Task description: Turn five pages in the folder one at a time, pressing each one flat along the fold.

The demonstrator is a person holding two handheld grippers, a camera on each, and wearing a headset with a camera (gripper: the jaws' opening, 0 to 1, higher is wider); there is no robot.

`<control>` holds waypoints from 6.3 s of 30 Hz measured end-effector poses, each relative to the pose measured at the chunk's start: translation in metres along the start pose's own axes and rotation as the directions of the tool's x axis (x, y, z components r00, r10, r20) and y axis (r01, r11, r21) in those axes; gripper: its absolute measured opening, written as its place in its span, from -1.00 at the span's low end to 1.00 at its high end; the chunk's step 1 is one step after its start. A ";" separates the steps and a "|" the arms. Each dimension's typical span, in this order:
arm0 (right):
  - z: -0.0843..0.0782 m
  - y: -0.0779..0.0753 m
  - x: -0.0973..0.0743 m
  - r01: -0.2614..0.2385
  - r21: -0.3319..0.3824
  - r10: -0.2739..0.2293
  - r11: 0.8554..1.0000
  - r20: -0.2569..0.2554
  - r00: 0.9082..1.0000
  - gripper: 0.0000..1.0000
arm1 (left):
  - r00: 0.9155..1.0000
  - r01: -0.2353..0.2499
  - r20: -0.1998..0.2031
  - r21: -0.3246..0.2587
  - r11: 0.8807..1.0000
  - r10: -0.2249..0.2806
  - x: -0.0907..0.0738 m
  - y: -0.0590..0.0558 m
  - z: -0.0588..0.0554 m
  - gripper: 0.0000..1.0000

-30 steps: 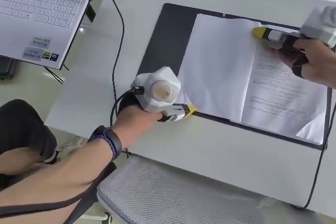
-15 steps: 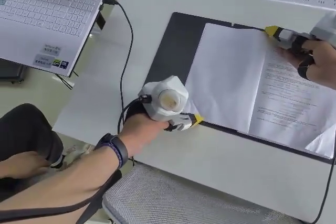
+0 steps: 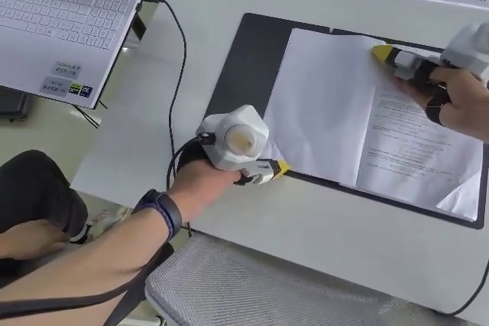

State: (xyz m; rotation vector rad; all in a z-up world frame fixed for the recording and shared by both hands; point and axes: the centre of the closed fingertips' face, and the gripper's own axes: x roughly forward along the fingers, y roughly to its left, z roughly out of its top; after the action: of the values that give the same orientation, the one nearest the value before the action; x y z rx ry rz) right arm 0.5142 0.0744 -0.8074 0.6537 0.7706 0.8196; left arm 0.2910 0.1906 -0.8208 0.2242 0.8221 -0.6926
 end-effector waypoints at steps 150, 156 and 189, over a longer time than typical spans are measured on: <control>-0.136 0.093 -0.281 0.151 -0.566 -0.267 0.811 -0.127 0.955 0.29 | 0.988 -0.006 0.155 0.006 1.000 0.005 -0.095 -0.024 0.048 0.40; -0.139 0.094 -0.287 0.171 -0.552 -0.273 0.816 -0.107 0.956 0.32 | 0.987 -0.017 0.158 -0.016 1.000 0.019 -0.103 -0.025 0.044 0.43; -0.144 0.093 -0.308 0.238 -0.517 -0.302 0.822 -0.043 0.952 0.41 | 0.983 0.018 0.180 0.048 0.999 -0.026 -0.092 -0.049 0.089 0.45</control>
State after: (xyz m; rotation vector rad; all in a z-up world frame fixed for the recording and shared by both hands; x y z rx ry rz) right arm 0.2227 -0.1005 -0.7128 0.0139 0.6983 0.7602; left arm 0.2684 0.1583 -0.6894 0.1912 0.6366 -0.7418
